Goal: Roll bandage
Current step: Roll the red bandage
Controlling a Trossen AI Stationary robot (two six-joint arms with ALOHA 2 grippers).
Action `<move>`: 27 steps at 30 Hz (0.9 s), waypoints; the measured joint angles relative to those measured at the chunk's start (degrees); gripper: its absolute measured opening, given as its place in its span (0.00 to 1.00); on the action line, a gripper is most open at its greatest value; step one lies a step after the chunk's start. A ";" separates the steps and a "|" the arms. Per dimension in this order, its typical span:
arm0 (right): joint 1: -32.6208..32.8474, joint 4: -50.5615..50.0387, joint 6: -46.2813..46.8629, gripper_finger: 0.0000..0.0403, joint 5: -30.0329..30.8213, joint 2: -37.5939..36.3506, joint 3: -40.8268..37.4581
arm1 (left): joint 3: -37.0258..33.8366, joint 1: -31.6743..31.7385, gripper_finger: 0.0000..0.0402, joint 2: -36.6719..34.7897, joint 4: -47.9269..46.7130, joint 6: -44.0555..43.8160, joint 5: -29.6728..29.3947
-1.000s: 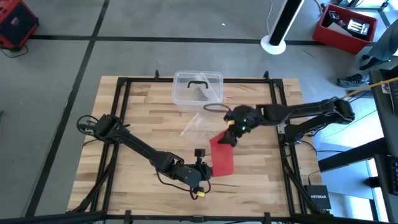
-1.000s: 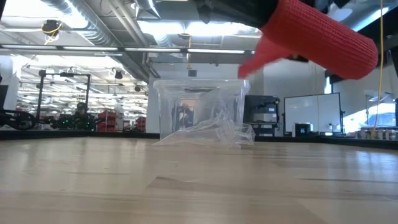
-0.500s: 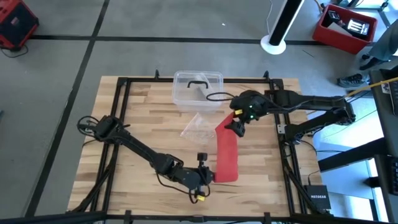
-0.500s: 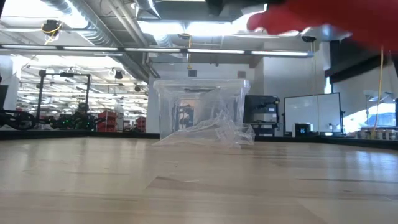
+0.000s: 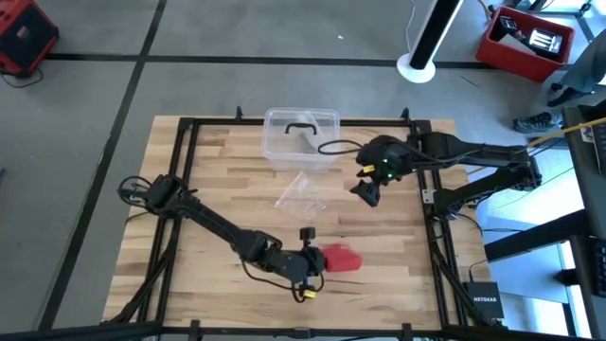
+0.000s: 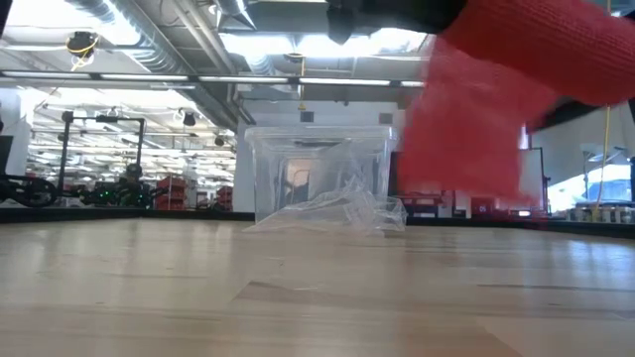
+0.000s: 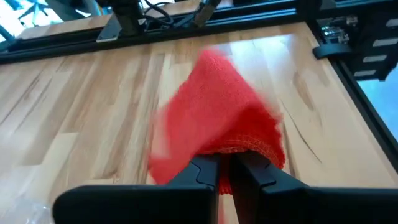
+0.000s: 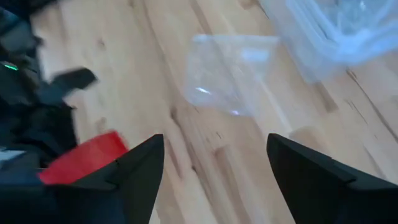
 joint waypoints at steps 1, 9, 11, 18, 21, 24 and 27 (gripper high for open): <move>0.04 -0.72 -0.01 0.71 0.96 -0.01 -0.48 | 0.00 0.01 0.03 0.00 0.39 -0.57 0.00; 8.55 -3.48 -0.08 0.71 8.12 -5.15 -4.72 | -0.01 -0.83 0.03 -0.35 0.89 -7.49 3.34; 14.06 -1.25 -0.10 0.71 10.12 -7.72 -6.58 | -0.04 -1.45 0.03 -1.63 3.27 -6.40 1.27; 35.88 4.30 3.26 0.71 21.66 -18.72 -14.00 | 0.09 -2.26 0.03 -6.94 9.41 -4.58 -0.37; 44.70 8.25 6.44 0.71 28.50 -22.91 -20.27 | 0.02 -2.05 0.03 -7.83 10.50 -4.14 -0.42; 48.88 9.17 7.62 0.71 32.00 -25.15 -24.87 | 0.07 -1.84 0.03 -8.07 11.44 -4.16 -0.45; 49.08 12.36 8.78 0.71 34.86 -24.51 -28.14 | 0.04 -1.83 0.03 -7.98 11.12 -4.42 -0.50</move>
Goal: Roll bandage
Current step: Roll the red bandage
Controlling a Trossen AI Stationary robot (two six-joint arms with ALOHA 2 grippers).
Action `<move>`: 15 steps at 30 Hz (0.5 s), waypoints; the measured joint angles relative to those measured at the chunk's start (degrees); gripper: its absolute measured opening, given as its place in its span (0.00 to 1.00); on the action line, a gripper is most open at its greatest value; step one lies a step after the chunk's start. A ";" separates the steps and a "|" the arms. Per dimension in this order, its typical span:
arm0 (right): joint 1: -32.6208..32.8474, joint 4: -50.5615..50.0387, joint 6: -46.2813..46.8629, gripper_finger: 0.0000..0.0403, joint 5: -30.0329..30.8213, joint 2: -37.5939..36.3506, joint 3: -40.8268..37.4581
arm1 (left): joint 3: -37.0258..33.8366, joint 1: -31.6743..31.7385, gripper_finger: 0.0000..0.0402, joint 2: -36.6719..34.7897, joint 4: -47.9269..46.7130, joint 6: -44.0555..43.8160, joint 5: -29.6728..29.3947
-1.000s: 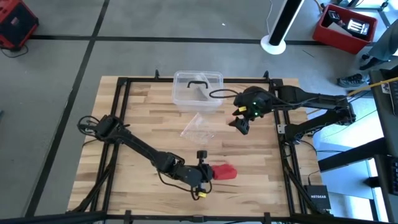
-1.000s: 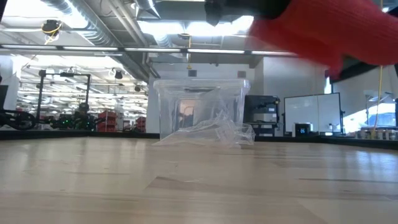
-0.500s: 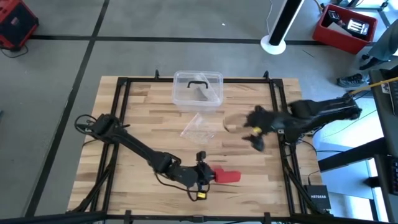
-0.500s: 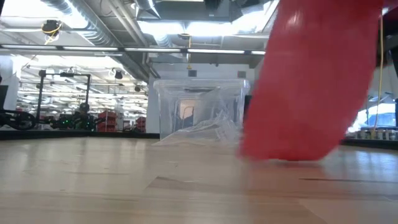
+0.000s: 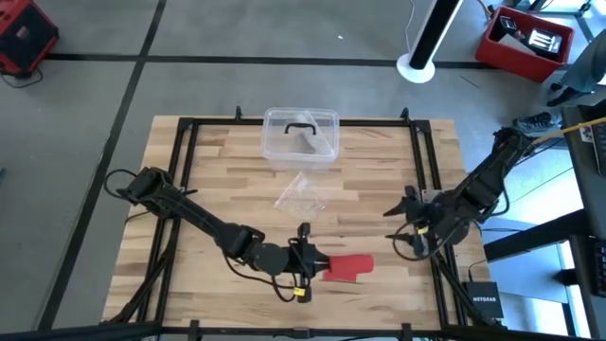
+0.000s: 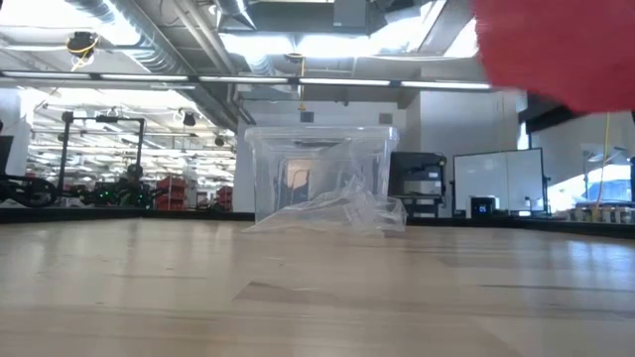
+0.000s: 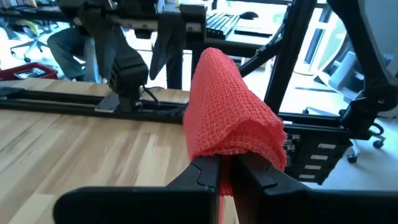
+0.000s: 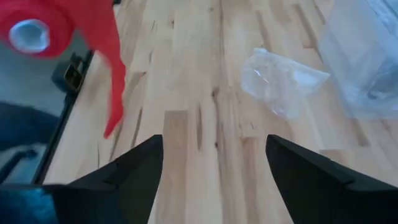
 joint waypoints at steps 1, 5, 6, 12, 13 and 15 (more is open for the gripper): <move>0.00 2.08 0.34 0.71 -0.15 0.23 -0.86 | -0.02 0.01 0.03 0.00 0.03 0.00 0.02; 0.11 10.36 -2.23 0.71 -0.38 0.69 -4.37 | -0.02 -0.14 0.03 0.02 3.46 0.62 0.00; 0.11 12.79 -4.03 0.71 -0.36 0.75 -5.69 | -0.02 -0.14 0.03 0.04 4.94 0.98 0.02; 0.04 31.91 -13.19 0.71 0.96 0.95 -14.89 | 0.00 -0.51 0.03 0.04 5.47 1.78 0.04; 0.04 34.85 -13.26 0.71 -0.79 1.41 -16.36 | -0.02 -0.51 0.03 0.04 5.40 1.79 0.04; 0.05 35.86 -12.49 0.71 -6.97 1.58 -18.19 | -0.02 -0.51 0.03 0.04 5.49 1.79 -0.05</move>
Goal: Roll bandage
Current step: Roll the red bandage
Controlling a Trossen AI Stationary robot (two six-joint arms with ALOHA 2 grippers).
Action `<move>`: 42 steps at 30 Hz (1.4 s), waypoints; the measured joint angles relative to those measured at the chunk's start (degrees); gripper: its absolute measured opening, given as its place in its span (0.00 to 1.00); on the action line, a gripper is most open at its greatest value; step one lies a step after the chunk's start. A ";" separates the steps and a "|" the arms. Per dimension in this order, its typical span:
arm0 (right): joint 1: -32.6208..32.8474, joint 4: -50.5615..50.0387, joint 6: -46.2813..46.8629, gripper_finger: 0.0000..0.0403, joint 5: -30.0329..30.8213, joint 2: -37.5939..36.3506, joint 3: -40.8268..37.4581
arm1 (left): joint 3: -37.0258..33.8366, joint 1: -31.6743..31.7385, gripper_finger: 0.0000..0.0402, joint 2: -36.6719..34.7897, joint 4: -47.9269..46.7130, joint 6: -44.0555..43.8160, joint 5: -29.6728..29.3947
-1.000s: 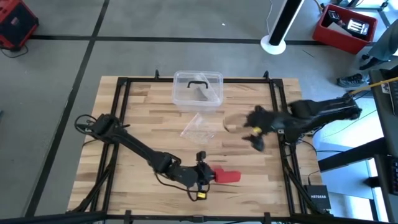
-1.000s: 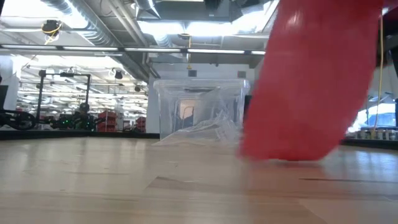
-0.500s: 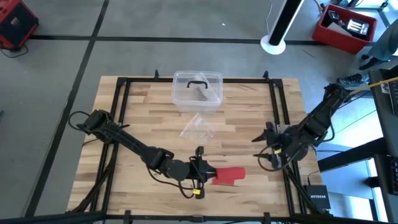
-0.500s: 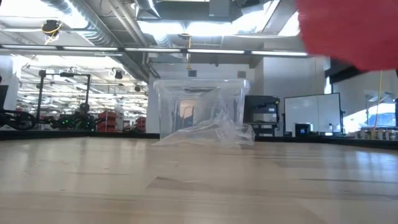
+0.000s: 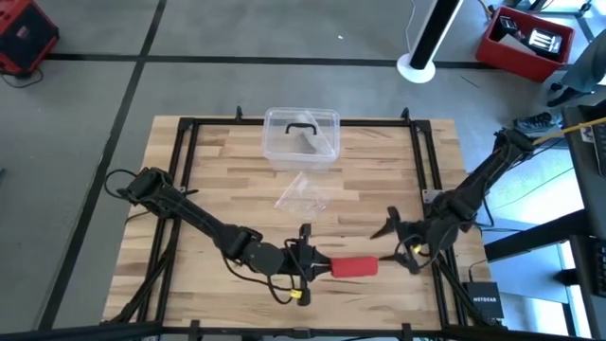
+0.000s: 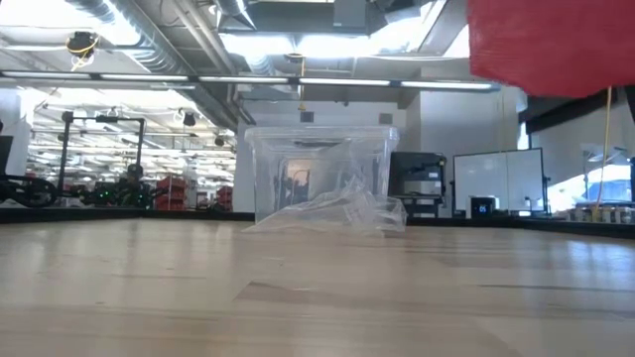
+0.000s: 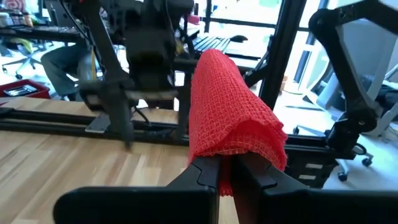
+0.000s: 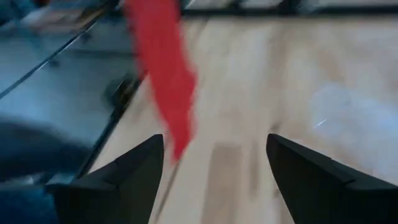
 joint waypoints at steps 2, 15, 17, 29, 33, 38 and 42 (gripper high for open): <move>0.14 -0.88 3.12 0.71 -1.44 -0.05 -0.94 | 0.00 0.00 0.03 0.00 -0.06 0.27 -0.44; 0.41 12.43 -6.65 0.71 9.65 0.71 -5.29 | 0.01 0.11 0.03 0.00 3.44 4.58 -0.57; -0.22 12.42 -6.48 0.71 8.23 1.31 -5.29 | 0.00 0.11 0.03 0.00 3.18 6.29 -0.54; -0.81 13.79 -6.21 0.71 7.89 2.54 -5.29 | 0.00 0.11 0.03 0.00 3.10 7.04 -0.52; -0.82 16.72 -6.92 0.71 8.96 4.03 -5.29 | 0.00 0.11 0.03 0.00 3.37 7.15 -0.52; -0.81 24.15 -10.14 0.71 8.68 9.97 -5.24 | 0.00 0.11 0.03 0.02 3.75 7.09 -0.50; -0.81 28.91 -12.67 0.70 10.24 15.11 -5.24 | 0.00 -0.02 0.03 0.02 3.78 7.08 -0.50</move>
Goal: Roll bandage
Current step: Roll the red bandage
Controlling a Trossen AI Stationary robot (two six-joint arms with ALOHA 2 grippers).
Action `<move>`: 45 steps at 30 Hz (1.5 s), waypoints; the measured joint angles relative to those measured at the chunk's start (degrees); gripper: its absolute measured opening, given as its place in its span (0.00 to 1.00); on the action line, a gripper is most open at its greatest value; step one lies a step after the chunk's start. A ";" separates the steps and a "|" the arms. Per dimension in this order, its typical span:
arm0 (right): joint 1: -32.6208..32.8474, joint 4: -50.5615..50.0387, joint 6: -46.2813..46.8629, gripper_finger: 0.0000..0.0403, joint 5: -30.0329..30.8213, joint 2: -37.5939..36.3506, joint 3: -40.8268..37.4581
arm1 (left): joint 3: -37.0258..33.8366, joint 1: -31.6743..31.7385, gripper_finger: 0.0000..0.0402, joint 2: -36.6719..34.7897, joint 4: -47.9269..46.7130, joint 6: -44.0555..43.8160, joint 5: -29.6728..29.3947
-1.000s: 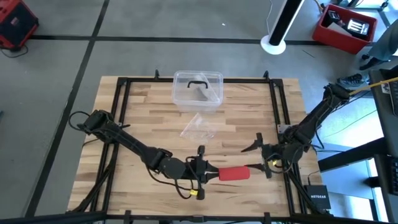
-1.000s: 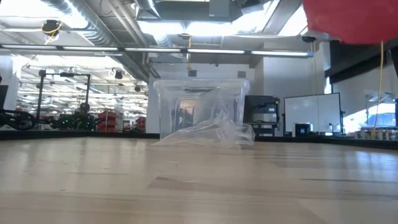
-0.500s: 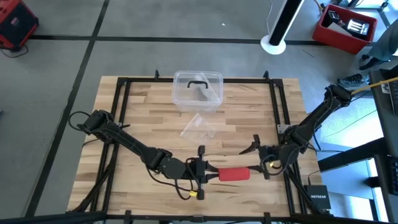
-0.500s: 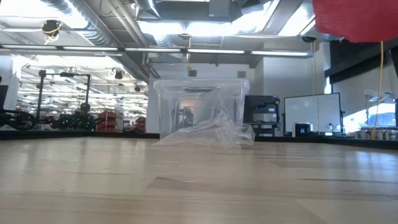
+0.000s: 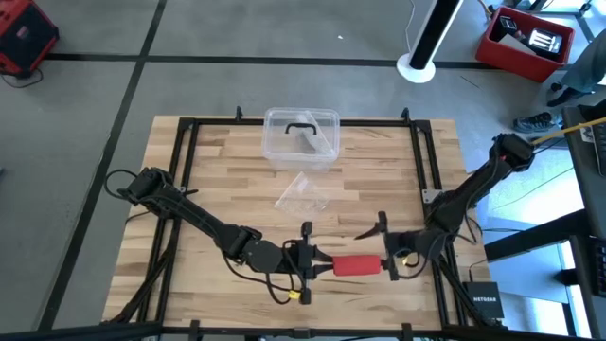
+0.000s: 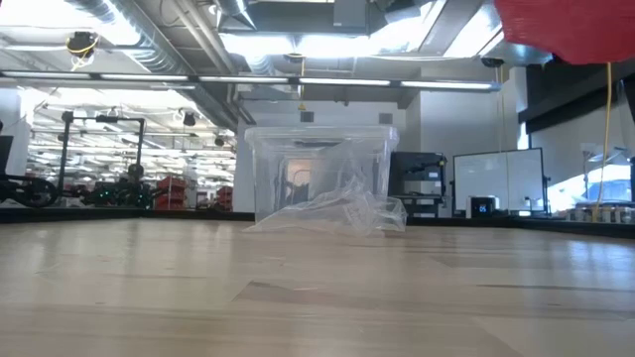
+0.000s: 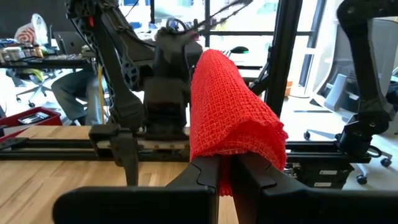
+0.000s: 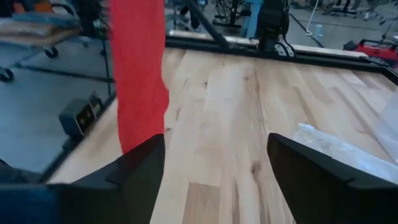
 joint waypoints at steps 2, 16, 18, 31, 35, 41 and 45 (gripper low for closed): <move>0.00 0.34 -0.10 0.67 0.24 1.39 0.00 | 0.00 -0.07 0.03 0.00 0.02 0.00 0.00; -0.11 19.27 -5.95 0.38 1.88 2.35 -7.73 | 0.00 -0.74 0.03 0.02 0.66 1.29 0.00; -0.11 26.06 -6.14 0.37 1.07 2.35 -10.74 | 0.00 -0.72 0.03 0.02 0.66 1.33 0.00; 0.02 25.68 -0.04 0.37 -10.63 1.18 -12.28 | 0.00 -0.13 0.03 0.02 0.20 1.95 -0.03; 0.02 25.69 0.57 0.37 -10.83 -1.89 -12.20 | 0.00 -0.20 0.03 0.02 0.21 1.95 -0.01; 0.02 24.84 2.64 0.48 -12.94 -7.88 -12.20 | 0.00 -0.20 0.03 0.04 -1.20 1.66 0.00; 0.02 25.05 2.45 0.59 -14.93 -10.95 -12.20 | 0.00 -0.20 0.03 0.04 -1.05 1.76 -0.01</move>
